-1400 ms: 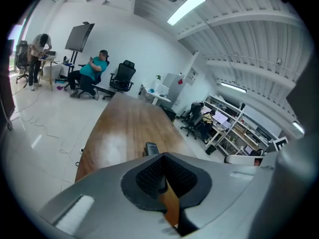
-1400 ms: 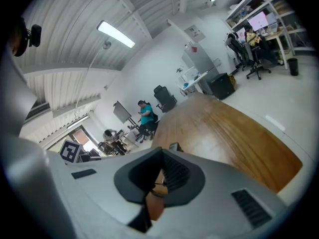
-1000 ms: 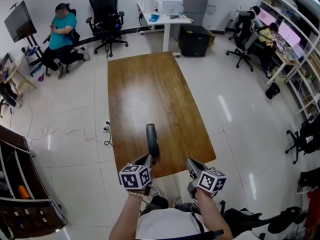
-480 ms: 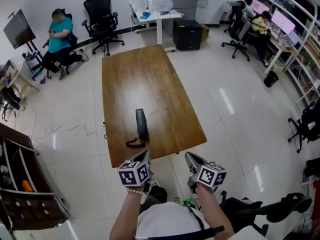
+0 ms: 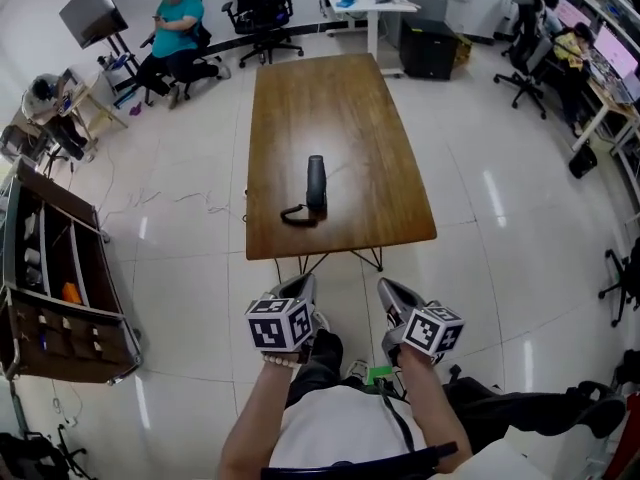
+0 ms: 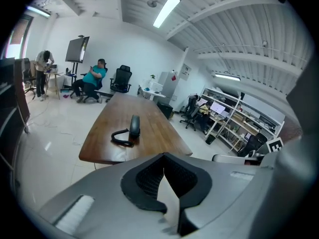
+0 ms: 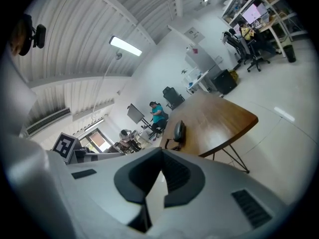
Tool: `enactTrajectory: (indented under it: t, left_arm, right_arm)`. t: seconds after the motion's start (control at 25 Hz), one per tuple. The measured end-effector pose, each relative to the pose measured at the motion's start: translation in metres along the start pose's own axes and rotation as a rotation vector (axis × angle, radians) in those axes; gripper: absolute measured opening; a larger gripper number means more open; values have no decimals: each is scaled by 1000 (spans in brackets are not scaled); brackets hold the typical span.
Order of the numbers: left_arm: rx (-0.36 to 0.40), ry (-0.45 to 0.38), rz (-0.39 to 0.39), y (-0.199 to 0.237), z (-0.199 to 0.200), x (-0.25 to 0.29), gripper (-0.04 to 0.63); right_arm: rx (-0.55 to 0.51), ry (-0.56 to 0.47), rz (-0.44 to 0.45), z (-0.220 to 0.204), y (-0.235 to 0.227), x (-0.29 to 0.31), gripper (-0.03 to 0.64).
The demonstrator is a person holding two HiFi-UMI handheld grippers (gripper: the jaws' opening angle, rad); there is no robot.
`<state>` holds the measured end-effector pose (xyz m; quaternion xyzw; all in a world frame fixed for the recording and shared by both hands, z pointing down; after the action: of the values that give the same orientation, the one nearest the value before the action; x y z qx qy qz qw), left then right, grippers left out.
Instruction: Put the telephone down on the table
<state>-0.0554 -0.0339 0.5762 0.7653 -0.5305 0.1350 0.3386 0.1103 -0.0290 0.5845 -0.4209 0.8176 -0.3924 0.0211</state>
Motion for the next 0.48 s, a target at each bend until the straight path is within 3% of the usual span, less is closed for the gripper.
enactTrajectory:
  t: [0.28, 0.48]
  left_arm:
    - [-15, -39, 22, 0, -15, -40, 0]
    - [-18, -41, 0, 2, -15, -48, 0]
  right_arm:
    - [-35, 44, 71, -21, 35, 4, 0]
    - [-50, 27, 60, -16, 44, 1, 0]
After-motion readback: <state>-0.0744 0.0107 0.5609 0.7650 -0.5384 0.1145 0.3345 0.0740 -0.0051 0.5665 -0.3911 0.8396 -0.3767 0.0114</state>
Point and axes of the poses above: the fingertips, and each gripper's own axes: x forward along the fingers, y to its left, z out of its top, the point moved 1 cm from there along -x, backward along the fingers
